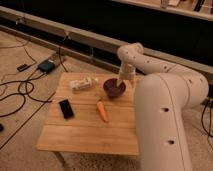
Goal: Wipe the white sponge on the table
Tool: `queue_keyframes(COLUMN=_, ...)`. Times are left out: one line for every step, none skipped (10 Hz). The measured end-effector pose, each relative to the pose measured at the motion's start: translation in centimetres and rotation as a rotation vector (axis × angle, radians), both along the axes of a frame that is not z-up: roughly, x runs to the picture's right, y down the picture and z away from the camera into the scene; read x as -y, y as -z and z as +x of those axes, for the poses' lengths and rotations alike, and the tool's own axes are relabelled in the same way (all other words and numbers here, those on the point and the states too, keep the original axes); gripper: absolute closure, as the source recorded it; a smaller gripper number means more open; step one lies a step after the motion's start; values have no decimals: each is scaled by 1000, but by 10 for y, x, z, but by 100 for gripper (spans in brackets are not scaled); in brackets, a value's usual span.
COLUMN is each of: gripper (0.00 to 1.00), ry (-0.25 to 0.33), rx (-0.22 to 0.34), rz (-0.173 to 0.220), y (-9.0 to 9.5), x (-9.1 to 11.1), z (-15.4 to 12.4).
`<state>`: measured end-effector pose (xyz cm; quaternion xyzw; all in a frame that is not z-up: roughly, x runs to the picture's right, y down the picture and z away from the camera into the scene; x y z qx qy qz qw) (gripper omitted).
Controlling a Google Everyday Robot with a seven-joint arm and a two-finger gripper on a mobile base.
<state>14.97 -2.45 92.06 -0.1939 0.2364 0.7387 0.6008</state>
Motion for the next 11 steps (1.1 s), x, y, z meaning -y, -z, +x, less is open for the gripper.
queue_keyframes(gripper=35, ry=-16, rx=-1, rz=13, y=-7, x=6, z=9)
queue_keyframes(gripper=35, ry=-34, rx=1, rz=22, y=-12, x=10, z=17)
queue_keyframes(gripper=35, ry=-57, rx=8, rz=30, y=-15, x=13, z=22)
queue_keyframes(gripper=35, ry=-84, rx=18, rz=44, y=-18, x=17, z=29)
queue_keyframes(gripper=35, ry=-103, rx=22, rz=60, y=-19, x=21, z=34)
queue_keyframes(gripper=35, ry=-115, rx=19, rz=72, y=-21, x=24, z=40)
queue_keyframes(gripper=35, ry=-119, rx=9, rz=84, y=-24, x=27, z=47)
queue_keyframes(gripper=35, ry=-119, rx=-8, rz=87, y=-27, x=26, z=54)
queue_keyframes(gripper=35, ry=-113, rx=-31, rz=87, y=-31, x=25, z=62)
queue_keyframes(gripper=35, ry=-96, rx=-65, rz=87, y=-35, x=23, z=72)
queue_keyframes(gripper=35, ry=-92, rx=-67, rz=87, y=-36, x=23, z=71)
